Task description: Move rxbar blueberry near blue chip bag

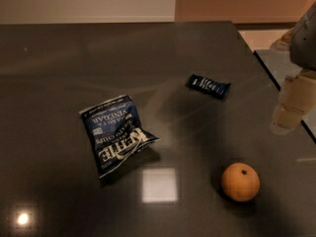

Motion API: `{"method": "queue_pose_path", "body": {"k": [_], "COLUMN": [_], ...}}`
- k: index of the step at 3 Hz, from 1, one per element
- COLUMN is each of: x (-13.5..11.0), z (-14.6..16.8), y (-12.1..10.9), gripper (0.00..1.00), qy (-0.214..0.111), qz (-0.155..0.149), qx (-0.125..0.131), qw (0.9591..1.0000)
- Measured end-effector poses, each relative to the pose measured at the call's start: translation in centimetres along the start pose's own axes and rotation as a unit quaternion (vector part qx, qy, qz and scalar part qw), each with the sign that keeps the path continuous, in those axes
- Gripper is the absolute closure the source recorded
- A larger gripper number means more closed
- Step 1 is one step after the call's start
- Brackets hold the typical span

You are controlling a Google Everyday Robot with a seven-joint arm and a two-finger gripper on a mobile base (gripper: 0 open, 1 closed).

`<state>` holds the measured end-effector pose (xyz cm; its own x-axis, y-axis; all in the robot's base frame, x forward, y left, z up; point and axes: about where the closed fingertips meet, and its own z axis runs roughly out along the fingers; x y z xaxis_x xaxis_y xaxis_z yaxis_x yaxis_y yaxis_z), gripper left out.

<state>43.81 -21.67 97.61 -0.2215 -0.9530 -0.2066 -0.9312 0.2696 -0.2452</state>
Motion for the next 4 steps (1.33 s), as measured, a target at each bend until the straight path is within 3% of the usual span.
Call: {"method": "queue_pose_path", "body": {"k": [2, 4], "x": [-0.5, -2.2], "z": [0.3, 4.3], "y": [-0.7, -4.5], "gripper": [0.0, 0.0], "qy": [-0.014, -0.093], "qz": [-0.002, 0.019], "qx": [-0.001, -0.013], "qw": [0.9999, 0.9954]}}
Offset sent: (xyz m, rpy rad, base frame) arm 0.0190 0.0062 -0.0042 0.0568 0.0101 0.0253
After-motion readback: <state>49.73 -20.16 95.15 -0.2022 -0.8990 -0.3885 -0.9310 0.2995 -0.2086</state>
